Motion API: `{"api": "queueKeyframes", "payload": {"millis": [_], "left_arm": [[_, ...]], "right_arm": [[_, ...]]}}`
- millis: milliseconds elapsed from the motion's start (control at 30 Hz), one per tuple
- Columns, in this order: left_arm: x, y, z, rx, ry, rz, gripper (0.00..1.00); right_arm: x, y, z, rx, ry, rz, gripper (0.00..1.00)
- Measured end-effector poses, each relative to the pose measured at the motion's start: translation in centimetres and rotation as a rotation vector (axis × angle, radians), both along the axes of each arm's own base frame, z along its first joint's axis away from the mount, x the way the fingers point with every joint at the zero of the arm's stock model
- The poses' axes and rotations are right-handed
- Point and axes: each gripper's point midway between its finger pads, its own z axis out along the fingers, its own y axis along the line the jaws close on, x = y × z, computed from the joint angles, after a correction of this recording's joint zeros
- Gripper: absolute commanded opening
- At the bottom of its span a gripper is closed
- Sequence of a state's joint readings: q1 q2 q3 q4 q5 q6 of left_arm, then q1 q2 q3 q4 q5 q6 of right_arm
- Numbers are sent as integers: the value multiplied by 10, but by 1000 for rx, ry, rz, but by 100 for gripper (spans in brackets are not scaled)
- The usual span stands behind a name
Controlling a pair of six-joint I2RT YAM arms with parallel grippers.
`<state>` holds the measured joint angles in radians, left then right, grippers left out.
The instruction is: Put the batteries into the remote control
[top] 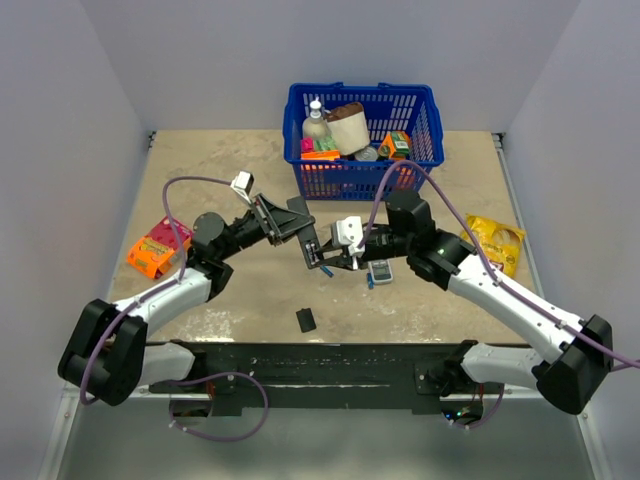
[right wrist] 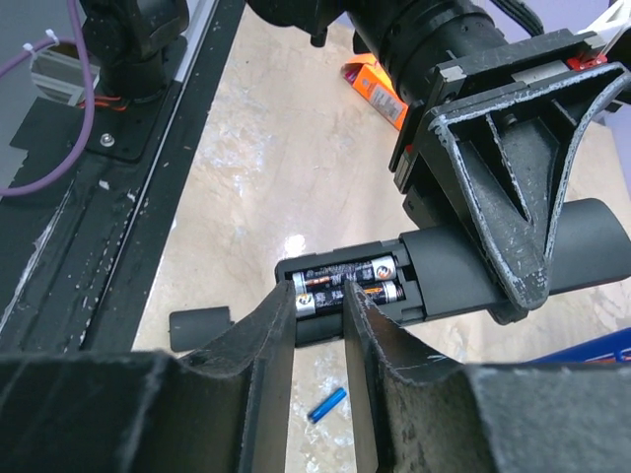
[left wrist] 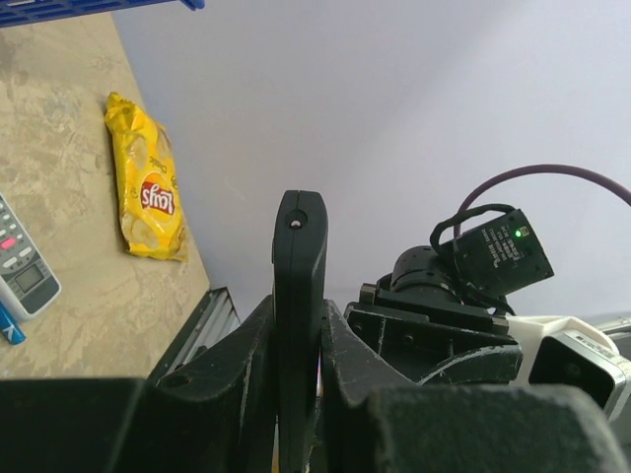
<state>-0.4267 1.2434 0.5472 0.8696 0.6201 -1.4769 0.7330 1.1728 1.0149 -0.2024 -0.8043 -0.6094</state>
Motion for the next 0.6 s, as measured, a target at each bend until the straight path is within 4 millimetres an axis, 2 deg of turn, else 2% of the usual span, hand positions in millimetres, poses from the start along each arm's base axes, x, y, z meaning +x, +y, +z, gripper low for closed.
{"api": "queueKeyframes", "payload": {"millis": [167,600], "left_arm": [[1,0,6,-33,7,-2,0],[7,2,5,-39,21,24,0]], "right_arm": [[6,5,5,22,-30,-7,18],[20,6,6,24,-68,-72,15]]}}
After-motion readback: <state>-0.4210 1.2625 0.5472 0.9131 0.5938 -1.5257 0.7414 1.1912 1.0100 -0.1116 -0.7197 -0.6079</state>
